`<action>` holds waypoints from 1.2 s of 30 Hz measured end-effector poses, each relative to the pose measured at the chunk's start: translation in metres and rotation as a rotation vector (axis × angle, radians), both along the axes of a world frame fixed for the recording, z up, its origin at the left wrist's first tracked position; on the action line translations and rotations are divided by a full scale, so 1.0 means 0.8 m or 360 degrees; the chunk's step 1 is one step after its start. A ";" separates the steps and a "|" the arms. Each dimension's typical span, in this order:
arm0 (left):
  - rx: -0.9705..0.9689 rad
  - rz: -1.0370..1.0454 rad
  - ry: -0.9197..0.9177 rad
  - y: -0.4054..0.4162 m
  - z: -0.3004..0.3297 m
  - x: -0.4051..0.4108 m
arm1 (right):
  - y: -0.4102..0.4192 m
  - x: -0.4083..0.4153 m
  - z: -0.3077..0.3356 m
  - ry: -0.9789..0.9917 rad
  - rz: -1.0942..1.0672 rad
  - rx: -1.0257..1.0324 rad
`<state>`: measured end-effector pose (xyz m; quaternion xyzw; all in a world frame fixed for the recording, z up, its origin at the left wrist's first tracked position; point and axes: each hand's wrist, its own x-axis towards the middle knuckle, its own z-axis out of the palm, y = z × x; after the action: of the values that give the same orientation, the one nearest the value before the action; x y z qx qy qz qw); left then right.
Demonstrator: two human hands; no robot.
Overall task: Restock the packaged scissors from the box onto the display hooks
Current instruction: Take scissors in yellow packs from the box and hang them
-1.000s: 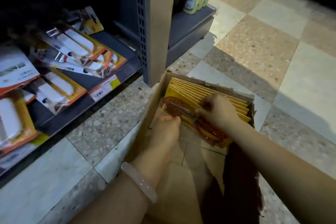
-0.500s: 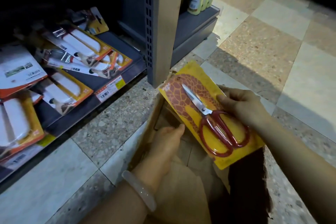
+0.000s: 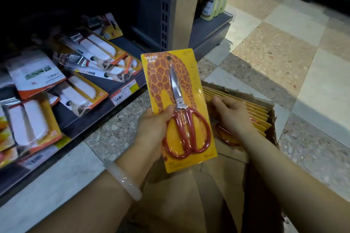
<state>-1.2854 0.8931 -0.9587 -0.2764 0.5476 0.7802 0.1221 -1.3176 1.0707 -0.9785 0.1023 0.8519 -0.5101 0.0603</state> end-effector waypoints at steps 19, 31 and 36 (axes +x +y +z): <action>-0.0038 0.0023 0.0116 -0.077 0.010 0.025 | 0.039 0.010 -0.008 -0.0065 0.0144 0.1210; -0.0237 0.0384 0.0562 -0.239 0.095 0.069 | -0.157 0.002 0.135 0.0371 0.0483 -0.0212; -0.0366 0.0650 0.0634 -0.313 0.125 0.128 | -0.275 0.019 0.144 0.0232 0.0771 -0.0704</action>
<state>-1.1829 0.6423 -0.8590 -0.2344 0.5786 0.7604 -0.1790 -1.3027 0.8504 -0.8629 -0.1556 0.7222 -0.6595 0.1393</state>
